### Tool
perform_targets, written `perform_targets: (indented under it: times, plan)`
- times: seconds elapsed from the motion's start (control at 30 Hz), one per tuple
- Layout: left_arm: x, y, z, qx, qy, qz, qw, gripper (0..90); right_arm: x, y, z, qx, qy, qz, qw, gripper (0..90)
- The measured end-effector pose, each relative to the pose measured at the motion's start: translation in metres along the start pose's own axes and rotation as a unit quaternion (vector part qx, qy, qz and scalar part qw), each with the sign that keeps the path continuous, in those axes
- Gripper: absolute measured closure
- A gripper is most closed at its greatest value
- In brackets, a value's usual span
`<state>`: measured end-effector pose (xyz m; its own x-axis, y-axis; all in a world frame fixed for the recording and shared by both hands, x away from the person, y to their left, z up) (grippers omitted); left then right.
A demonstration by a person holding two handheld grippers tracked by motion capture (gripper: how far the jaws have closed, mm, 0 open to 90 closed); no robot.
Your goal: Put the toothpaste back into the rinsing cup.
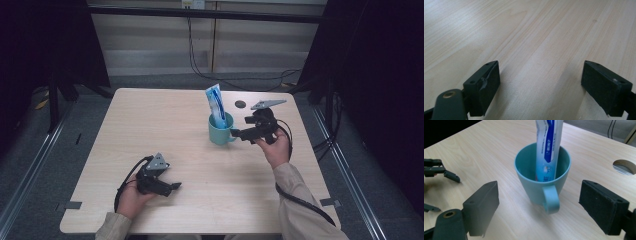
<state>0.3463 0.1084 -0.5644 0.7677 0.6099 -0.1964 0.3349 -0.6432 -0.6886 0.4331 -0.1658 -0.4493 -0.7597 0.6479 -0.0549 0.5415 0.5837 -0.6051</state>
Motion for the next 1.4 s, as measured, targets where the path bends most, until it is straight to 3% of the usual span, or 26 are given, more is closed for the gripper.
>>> perform_targets:
  times: [0.9,1.4]
  plan:
    - [0.000,0.000,0.000,0.000,0.000,0.000,1.0000,15.3,0.012,-0.012,0.030,0.007,-0.016,-0.009,0.9998,15.0]
    - [0.000,0.000,0.000,0.000,0.000,0.000,1.0000,15.3,0.028,-0.008,0.050,0.025,-0.033,-0.025,0.9988,14.8]
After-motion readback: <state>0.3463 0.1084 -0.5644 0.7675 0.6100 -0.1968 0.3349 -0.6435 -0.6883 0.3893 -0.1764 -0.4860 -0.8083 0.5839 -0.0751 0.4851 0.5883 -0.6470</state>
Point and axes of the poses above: each handheld gripper's, and its own axes: y roughly forward along the jaws, z roughly out of its underside, x roughly to its left, the point moved 8 cm from there along y, roughly forward along the jaws, and after that the axes turned 14 degrees about -y, right-handed, at the moved point
